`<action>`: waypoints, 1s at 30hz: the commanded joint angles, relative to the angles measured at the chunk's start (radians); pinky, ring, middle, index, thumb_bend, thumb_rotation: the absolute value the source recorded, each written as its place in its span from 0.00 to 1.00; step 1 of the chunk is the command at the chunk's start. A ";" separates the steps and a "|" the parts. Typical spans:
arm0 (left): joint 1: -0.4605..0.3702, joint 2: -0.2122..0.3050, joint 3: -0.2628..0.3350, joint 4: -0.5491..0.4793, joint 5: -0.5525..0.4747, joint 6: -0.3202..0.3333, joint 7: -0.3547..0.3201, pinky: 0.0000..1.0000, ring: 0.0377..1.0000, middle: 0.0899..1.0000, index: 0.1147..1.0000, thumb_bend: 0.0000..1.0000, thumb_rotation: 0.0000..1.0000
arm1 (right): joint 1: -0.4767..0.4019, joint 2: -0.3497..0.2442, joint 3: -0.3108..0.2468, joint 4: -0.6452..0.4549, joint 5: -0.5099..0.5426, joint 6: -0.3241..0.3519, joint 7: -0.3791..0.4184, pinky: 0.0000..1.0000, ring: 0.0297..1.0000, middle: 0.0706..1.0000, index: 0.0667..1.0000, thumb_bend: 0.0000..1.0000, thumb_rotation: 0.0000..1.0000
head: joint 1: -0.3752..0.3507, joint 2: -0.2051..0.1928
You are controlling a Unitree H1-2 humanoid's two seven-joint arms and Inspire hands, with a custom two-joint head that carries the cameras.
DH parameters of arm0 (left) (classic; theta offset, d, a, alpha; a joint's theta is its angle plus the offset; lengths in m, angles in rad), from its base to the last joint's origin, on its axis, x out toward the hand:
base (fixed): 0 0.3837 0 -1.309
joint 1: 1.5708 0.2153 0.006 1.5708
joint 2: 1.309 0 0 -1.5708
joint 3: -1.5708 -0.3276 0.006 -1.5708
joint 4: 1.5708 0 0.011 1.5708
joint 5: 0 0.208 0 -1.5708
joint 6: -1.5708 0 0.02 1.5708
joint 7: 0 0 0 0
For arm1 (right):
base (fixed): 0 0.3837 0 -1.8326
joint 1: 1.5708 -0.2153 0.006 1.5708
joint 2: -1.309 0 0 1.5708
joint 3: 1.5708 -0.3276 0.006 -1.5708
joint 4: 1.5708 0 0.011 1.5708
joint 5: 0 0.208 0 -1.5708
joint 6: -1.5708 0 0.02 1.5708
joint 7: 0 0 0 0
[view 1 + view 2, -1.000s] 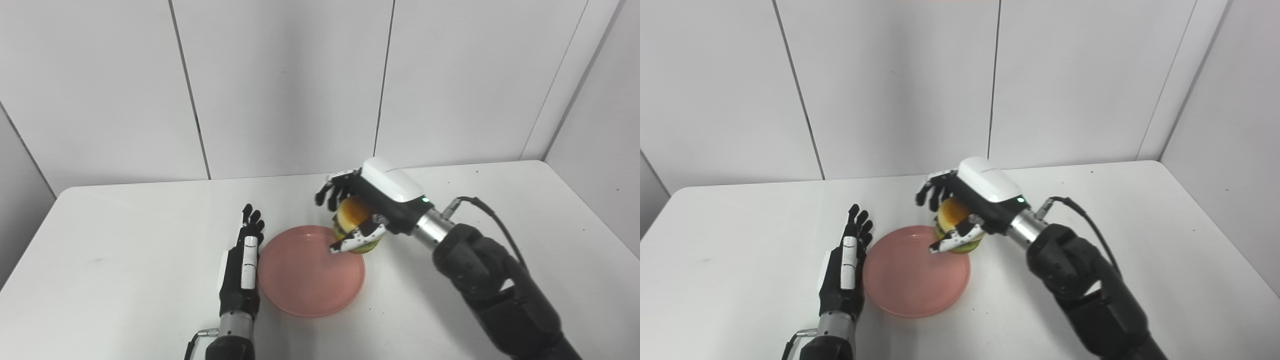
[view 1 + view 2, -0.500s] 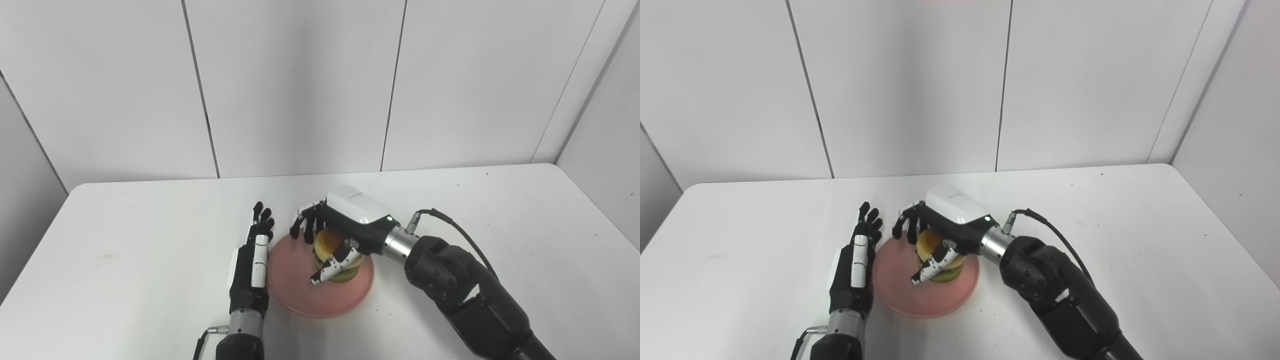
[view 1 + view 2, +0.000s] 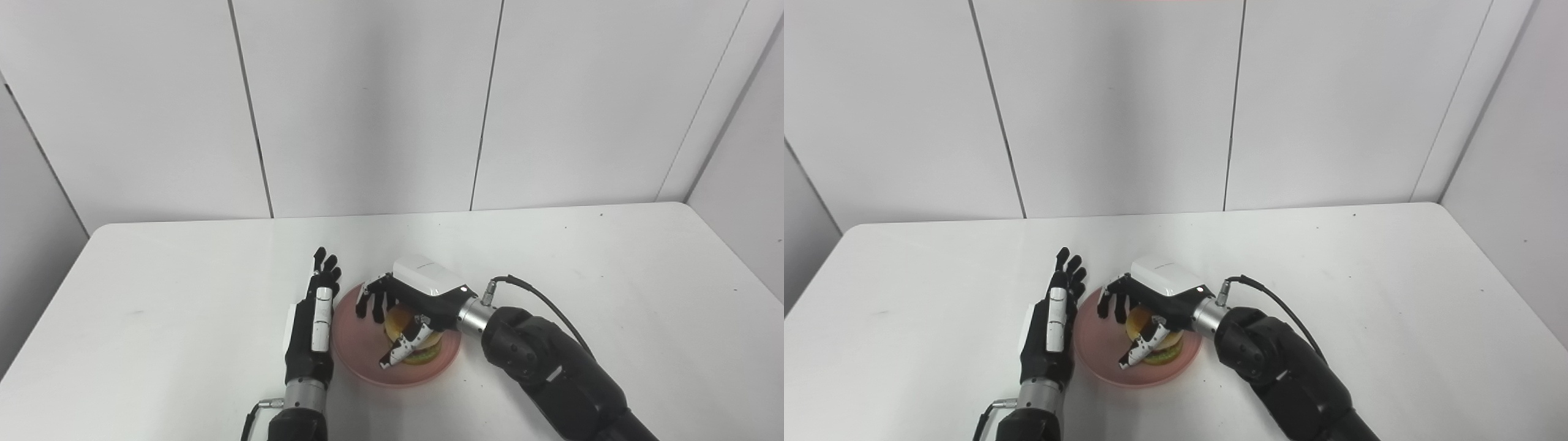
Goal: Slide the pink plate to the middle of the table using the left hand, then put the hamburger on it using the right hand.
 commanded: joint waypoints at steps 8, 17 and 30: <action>0.045 -0.013 -0.006 0.036 -0.038 -0.011 -0.024 1.00 1.00 1.00 1.00 0.73 1.00 | 0.021 0.010 -0.029 -0.020 0.060 -0.074 -0.063 0.72 0.86 0.90 0.93 0.68 0.54 | 0.000 -0.002; 0.037 -0.010 -0.006 0.036 -0.012 -0.007 -0.002 0.97 0.97 0.96 0.96 0.72 1.00 | 0.105 0.010 -0.133 -0.209 0.122 -0.014 -0.066 0.90 1.00 1.00 1.00 0.68 0.69 | 0.000 -0.002; 0.034 0.001 -0.005 0.043 -0.006 -0.014 0.001 0.98 0.97 0.97 0.96 0.73 1.00 | 0.239 0.093 -0.327 -0.233 0.308 -0.009 -0.186 0.99 1.00 1.00 1.00 0.71 0.84 | -0.006 -0.005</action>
